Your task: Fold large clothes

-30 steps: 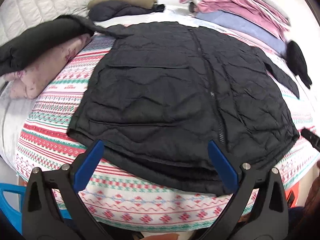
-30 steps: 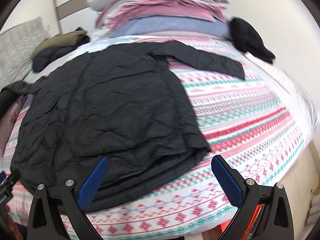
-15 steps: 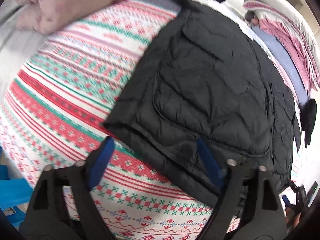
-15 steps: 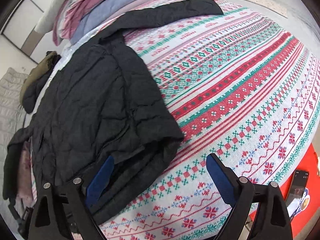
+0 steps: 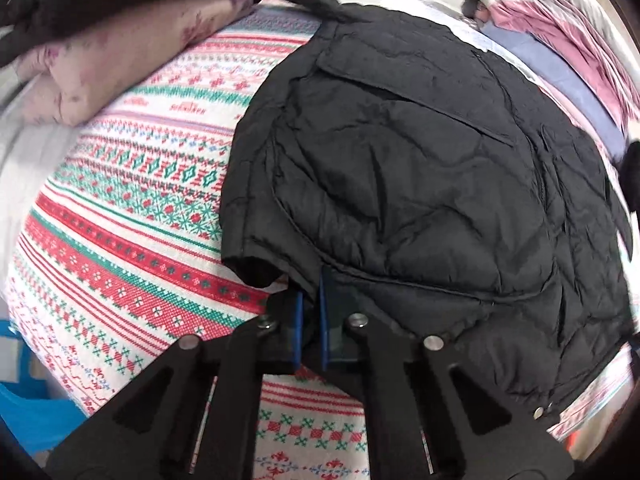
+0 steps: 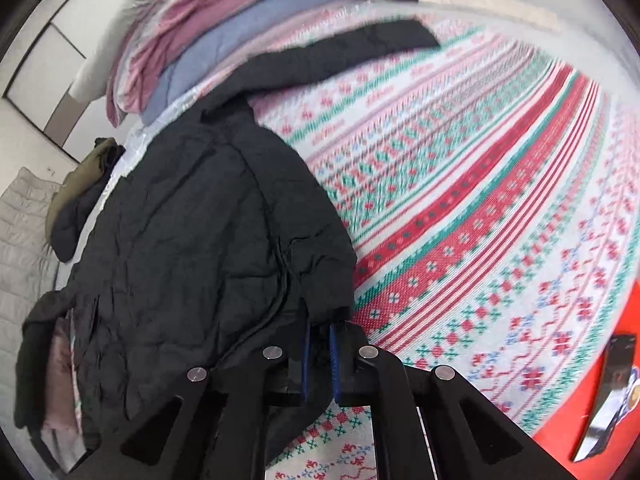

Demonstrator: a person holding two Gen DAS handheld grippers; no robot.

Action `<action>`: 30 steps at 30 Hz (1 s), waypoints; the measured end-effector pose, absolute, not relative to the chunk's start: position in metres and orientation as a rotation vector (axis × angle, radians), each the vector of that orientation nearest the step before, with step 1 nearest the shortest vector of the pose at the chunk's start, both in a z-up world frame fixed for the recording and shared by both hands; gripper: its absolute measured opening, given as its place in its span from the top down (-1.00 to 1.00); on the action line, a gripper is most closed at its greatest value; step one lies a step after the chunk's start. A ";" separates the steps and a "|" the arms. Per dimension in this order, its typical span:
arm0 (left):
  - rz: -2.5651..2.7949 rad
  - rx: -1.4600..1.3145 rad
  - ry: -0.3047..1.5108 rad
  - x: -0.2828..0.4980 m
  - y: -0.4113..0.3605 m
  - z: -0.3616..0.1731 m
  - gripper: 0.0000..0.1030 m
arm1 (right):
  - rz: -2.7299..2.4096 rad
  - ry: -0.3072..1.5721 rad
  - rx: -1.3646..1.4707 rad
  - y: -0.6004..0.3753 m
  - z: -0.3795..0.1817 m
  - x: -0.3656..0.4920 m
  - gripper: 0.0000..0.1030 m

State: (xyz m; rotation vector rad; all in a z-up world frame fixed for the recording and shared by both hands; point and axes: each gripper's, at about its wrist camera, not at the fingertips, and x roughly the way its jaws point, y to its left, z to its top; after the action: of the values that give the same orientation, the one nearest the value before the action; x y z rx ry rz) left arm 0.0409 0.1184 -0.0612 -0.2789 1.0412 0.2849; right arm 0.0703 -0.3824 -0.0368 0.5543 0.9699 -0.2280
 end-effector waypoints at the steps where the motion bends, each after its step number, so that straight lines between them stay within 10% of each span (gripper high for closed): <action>1: 0.278 -0.272 1.038 0.038 0.116 -0.060 0.87 | -0.245 0.946 0.539 -0.382 -0.031 0.062 0.89; 19: 0.187 -0.399 1.009 -0.001 0.133 -0.028 0.71 | -0.374 0.877 0.440 -0.408 0.000 0.016 0.91; 26: 0.250 -0.546 0.885 -0.031 0.139 0.008 -0.15 | -0.462 0.735 0.409 -0.386 0.016 0.016 -0.08; 30: 0.236 -0.560 0.829 -0.019 0.134 0.028 -0.23 | -0.164 0.906 0.343 -0.319 -0.011 0.061 -0.10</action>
State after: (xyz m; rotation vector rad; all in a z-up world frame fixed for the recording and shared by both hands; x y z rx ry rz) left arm -0.0194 0.1337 0.0283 -0.5596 0.8287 0.2360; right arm 0.0612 -0.3194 -0.0110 0.3430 0.9056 -0.1644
